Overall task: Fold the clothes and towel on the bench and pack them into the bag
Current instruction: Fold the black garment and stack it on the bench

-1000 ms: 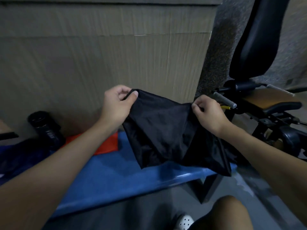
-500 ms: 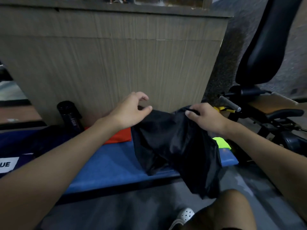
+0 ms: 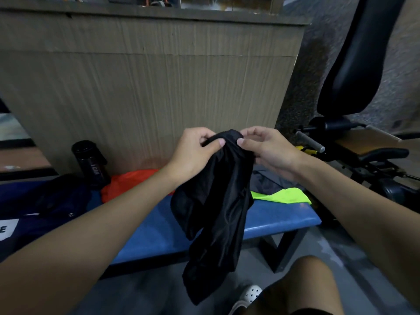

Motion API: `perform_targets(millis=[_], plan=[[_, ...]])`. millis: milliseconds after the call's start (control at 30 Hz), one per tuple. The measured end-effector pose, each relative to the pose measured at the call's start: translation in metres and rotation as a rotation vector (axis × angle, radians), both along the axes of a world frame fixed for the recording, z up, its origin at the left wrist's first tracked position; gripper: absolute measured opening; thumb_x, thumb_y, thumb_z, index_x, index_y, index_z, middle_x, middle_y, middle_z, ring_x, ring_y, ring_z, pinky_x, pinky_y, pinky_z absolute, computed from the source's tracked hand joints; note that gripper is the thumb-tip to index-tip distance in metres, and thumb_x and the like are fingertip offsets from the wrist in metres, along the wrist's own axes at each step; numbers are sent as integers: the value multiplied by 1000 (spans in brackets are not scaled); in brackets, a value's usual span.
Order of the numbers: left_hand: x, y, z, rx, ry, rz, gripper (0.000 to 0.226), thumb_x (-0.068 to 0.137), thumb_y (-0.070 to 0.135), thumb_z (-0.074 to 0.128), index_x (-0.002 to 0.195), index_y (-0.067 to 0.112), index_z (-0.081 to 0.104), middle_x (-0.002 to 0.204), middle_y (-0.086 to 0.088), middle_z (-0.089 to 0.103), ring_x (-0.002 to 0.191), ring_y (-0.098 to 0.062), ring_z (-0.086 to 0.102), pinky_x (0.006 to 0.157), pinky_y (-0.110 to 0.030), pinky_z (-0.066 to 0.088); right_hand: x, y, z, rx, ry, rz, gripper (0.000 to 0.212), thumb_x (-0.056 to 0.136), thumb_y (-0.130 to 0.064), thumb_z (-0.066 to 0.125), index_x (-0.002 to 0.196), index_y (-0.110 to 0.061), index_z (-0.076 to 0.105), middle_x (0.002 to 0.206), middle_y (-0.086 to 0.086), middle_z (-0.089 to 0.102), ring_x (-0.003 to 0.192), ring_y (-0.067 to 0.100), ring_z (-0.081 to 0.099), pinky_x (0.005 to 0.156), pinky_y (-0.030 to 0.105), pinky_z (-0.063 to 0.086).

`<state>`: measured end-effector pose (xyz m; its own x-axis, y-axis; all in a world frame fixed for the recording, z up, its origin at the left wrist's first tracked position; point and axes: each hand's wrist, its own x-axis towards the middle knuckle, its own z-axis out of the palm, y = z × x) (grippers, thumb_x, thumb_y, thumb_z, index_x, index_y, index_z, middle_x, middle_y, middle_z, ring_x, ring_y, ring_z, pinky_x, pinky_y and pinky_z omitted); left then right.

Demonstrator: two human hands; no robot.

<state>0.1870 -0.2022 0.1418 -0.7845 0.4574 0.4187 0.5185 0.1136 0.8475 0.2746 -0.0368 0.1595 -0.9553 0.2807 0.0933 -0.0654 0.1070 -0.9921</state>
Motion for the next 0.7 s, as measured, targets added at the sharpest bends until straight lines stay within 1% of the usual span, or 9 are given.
perform_targets(millis=[100,167,267,333,367,433,500,600,700], plan=[[-7,-1,9,71,-29,40,10,90,12,72,79,13,70,79,-9,74,68,-14,64,68,-33,51,9,7,-11,39,-146,102,7,92,-13,64,92,-13,57,96,10,64,88,21,62,76,30,50],[-11,-2,14,67,-22,51,12,90,14,72,78,16,70,80,-6,75,70,-14,67,70,-36,55,14,7,-21,98,-222,201,12,93,-12,63,85,-8,55,88,13,61,83,21,61,76,29,50],[-14,-6,20,53,-4,58,10,91,15,71,81,14,71,82,-5,75,76,-16,72,72,-33,58,19,0,-31,97,-235,251,9,98,-10,57,98,-1,56,92,19,66,85,27,65,81,35,55],[-21,-9,19,17,17,75,7,91,13,70,84,11,72,82,-3,74,74,-12,70,70,-27,56,20,-6,-28,52,-200,185,12,101,-9,50,89,-5,50,76,9,66,68,16,66,62,25,55],[-27,-11,16,-16,24,83,4,92,11,69,88,10,71,84,-3,73,74,-10,68,71,-26,54,19,-8,-24,17,-171,134,21,102,-7,48,82,-9,45,64,3,59,54,8,59,51,19,49],[-34,-15,11,-94,51,84,11,90,5,68,101,8,69,90,-6,69,77,-10,63,76,-22,50,17,-7,-18,-27,-108,56,31,102,-8,46,74,-16,40,59,0,44,42,2,44,42,16,40],[-31,-16,7,-133,77,26,22,87,2,70,109,5,66,95,-9,66,82,-11,60,81,-21,49,15,-8,-9,-27,-69,22,33,102,-10,47,70,-16,45,62,3,47,44,4,46,42,17,38],[-11,-14,8,-188,70,-191,26,84,9,77,108,9,68,100,-9,71,85,-8,64,87,-18,50,9,-11,0,-51,-39,22,31,102,-11,47,73,-13,55,64,3,59,52,11,52,52,22,42],[3,-8,6,-221,34,-340,20,82,10,79,100,6,71,94,-11,74,80,-7,64,81,-24,53,4,-15,6,-121,-8,17,26,102,-10,45,78,-11,56,66,7,62,58,18,52,60,31,41]])
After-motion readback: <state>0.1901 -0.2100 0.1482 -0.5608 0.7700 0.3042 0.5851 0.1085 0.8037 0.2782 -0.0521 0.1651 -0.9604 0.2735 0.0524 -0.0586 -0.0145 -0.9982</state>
